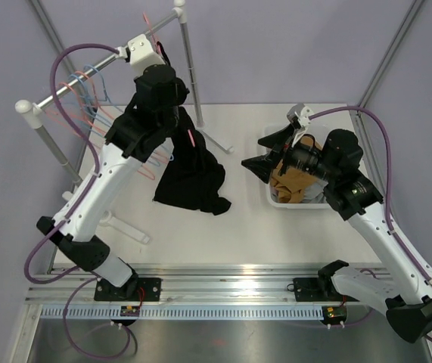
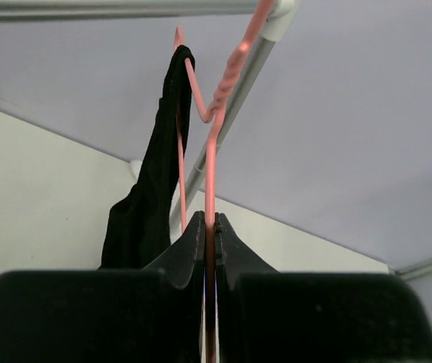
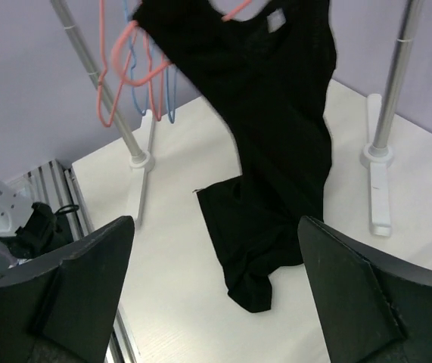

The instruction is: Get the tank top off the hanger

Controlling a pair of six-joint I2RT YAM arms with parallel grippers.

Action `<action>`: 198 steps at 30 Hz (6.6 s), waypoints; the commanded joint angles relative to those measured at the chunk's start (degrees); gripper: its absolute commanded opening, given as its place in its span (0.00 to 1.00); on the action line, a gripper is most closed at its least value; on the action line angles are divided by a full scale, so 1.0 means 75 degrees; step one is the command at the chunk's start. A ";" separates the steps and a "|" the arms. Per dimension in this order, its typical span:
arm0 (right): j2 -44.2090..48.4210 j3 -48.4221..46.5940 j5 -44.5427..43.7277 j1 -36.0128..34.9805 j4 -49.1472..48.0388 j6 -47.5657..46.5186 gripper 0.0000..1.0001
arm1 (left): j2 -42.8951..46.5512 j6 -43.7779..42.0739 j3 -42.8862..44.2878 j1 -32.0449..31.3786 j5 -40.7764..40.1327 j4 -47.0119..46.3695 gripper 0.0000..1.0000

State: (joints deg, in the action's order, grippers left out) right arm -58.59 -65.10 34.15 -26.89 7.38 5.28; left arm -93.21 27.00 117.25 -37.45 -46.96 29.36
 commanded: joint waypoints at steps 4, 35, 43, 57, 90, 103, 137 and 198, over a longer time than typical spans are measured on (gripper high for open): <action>0.0230 0.0173 -0.1353 -0.0047 -0.0421 0.0725 1.00 | 0.1761 0.1180 -0.1510 -0.0045 0.1570 -0.0400 0.00; -0.2172 -0.1093 -0.1915 -0.0574 0.0212 0.0645 0.48 | 0.5958 0.2974 -0.7313 -0.1510 0.6520 -0.2146 0.00; -0.1904 -0.0882 -0.2864 -0.0574 0.0200 0.0305 0.00 | 0.6240 0.2646 -0.7185 -0.1510 0.5781 -0.1174 0.00; -0.3496 -0.2557 -0.4824 0.0128 0.0949 0.0116 0.00 | 0.7271 0.1790 -0.7032 -0.1510 0.7058 0.0128 0.00; 0.0194 -0.1153 0.0931 0.0048 0.1313 0.1758 0.00 | 0.3441 -0.4058 -0.5323 -0.1909 0.4377 -1.0093 0.00; -0.1117 0.0441 -0.1787 -0.1895 0.0904 0.1534 0.14 | 0.4739 -0.4585 -0.7044 -0.3935 0.0440 -0.9017 0.00; 0.0768 0.0735 -0.4507 -0.2133 0.1782 0.1734 1.00 | 0.1471 0.1132 -0.1561 -0.0270 -0.2189 -0.0366 0.00; -0.6275 0.0066 -0.6101 -0.4090 0.0506 0.0984 0.23 | 0.8899 0.0316 -0.6070 0.1665 0.5184 0.2248 0.99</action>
State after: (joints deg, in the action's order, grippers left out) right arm -105.78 -63.77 -8.64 -56.49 12.69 12.91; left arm -29.52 34.92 72.23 -24.99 -6.68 42.19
